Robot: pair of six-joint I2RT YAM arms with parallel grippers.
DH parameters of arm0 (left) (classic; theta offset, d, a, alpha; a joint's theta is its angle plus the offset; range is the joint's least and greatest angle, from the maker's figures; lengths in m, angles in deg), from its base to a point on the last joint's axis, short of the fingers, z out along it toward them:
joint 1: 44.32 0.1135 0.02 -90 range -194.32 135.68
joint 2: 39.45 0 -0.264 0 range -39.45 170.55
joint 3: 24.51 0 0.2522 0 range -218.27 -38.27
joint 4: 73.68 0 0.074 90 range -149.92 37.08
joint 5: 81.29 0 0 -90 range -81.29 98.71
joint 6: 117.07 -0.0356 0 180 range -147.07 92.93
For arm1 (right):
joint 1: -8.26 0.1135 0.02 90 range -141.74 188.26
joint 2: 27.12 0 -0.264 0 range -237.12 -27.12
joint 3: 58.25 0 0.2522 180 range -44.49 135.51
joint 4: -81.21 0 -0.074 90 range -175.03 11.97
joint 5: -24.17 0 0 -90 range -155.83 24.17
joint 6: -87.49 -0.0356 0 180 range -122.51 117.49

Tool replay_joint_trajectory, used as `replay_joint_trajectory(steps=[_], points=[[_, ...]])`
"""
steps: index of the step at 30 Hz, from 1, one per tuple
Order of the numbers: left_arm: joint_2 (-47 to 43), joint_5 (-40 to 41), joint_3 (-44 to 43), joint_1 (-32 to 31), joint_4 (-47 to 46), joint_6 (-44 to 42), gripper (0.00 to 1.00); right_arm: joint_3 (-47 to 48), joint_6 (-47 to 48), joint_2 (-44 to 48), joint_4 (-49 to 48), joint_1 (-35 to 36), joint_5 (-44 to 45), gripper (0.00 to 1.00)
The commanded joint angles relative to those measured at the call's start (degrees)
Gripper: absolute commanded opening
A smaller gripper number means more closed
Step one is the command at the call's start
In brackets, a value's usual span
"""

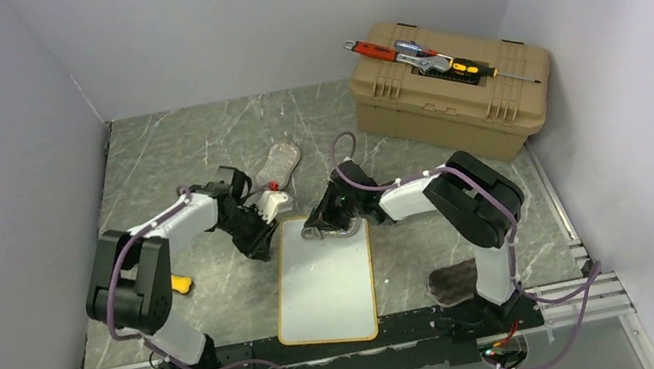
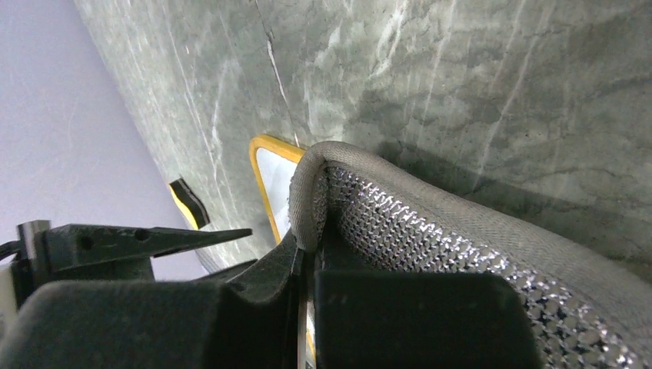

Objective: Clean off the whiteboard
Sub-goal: Erase the whiteboard at the center of the board.

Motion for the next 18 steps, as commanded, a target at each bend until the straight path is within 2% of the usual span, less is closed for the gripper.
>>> replay_joint_trajectory(steps=[1, 12, 18], points=[[3.8, -3.5, -2.4, -2.9, 0.2, 2.7, 0.34, -3.7, 1.4, -3.4, 14.3, -0.1, 9.6, 0.00], [9.0, -1.6, -4.2, -6.7, -1.8, 3.7, 0.35, -5.2, 0.2, -3.3, 13.2, 0.2, 9.5, 0.00], [13.1, 11.6, -2.2, -10.5, -6.8, 4.6, 0.30, -5.3, 2.7, -1.1, 14.4, -0.7, 7.6, 0.00]])
